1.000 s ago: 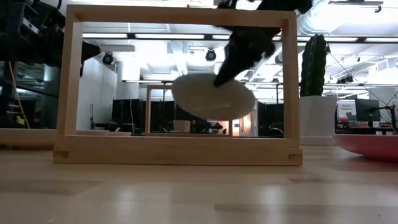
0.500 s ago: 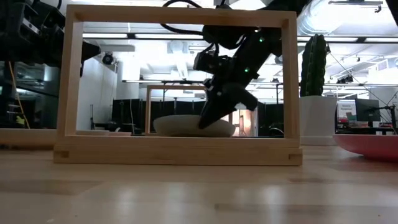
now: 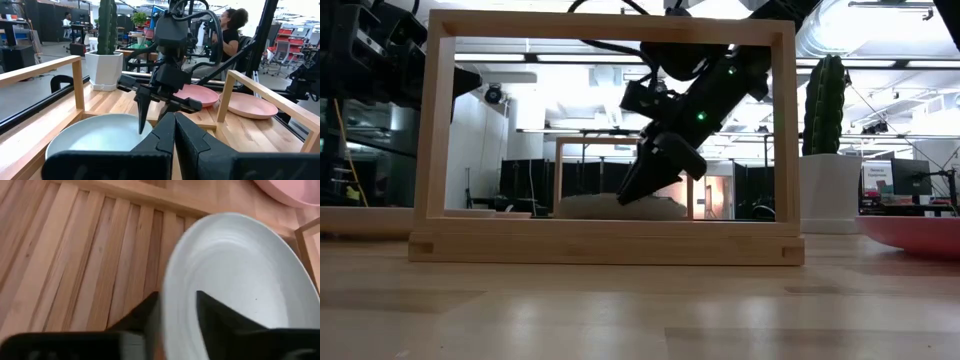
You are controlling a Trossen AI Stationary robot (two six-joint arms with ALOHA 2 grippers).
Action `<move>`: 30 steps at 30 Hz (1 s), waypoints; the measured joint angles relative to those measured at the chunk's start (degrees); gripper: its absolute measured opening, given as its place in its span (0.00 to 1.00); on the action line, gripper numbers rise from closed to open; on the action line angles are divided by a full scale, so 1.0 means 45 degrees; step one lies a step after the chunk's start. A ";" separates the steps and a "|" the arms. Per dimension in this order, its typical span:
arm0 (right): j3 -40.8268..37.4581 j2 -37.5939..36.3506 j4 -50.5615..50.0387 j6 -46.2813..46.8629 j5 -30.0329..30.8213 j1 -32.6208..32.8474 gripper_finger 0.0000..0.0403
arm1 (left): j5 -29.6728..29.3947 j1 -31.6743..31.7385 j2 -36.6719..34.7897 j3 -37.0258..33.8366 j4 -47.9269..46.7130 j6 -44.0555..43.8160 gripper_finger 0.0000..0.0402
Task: Place and stack plates onto a shelf
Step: Put the top blue plate on the shelf, then put the top pink plate on the shelf
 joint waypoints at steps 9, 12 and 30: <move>-0.0004 -0.2150 -0.2852 0.0476 0.0903 0.0000 0.54 | 0.0000 -0.0003 0.0000 0.0005 -0.0003 0.0000 0.01; -0.0431 -0.3461 -0.3818 0.1825 0.0782 -0.0005 0.54 | -0.0002 -0.0001 0.0000 0.0004 -0.0007 0.0000 0.01; -1.0347 -0.9581 1.0303 0.4929 0.2662 0.2021 0.54 | -0.0002 0.0000 0.0000 0.0004 -0.0005 0.0000 0.01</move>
